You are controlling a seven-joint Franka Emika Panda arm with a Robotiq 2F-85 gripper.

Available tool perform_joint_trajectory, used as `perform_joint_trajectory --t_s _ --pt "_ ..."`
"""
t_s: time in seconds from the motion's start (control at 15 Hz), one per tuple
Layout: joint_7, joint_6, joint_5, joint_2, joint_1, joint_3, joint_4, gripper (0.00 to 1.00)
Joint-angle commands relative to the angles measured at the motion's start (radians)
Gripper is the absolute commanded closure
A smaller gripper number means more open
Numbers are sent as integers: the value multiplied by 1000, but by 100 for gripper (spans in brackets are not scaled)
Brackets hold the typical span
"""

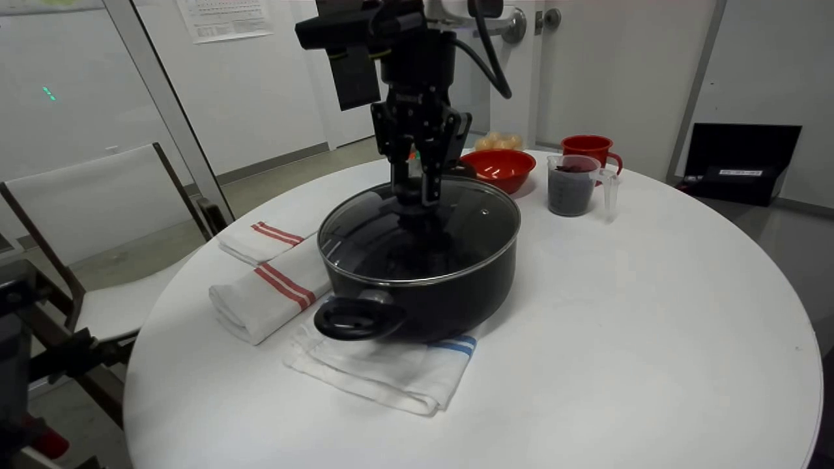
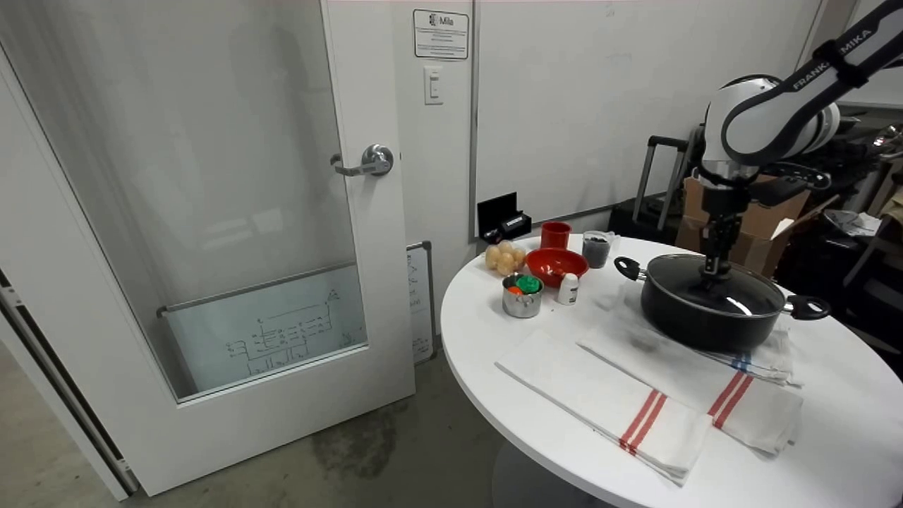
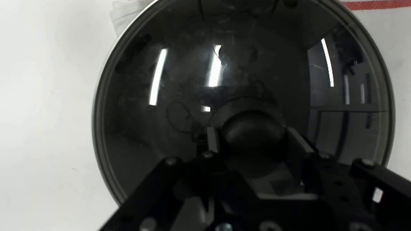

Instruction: Remove the lid from the pot

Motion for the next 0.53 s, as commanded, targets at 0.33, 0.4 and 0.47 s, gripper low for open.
perform_joint_trajectory --t_s 0.33,0.4,0.47 --pt "-9 4 9 -126 5 4 -99 75" --pt "-7 3 10 -145 7 4 -113 75" --pt "-6 2 10 -169 11 6 -132 75"
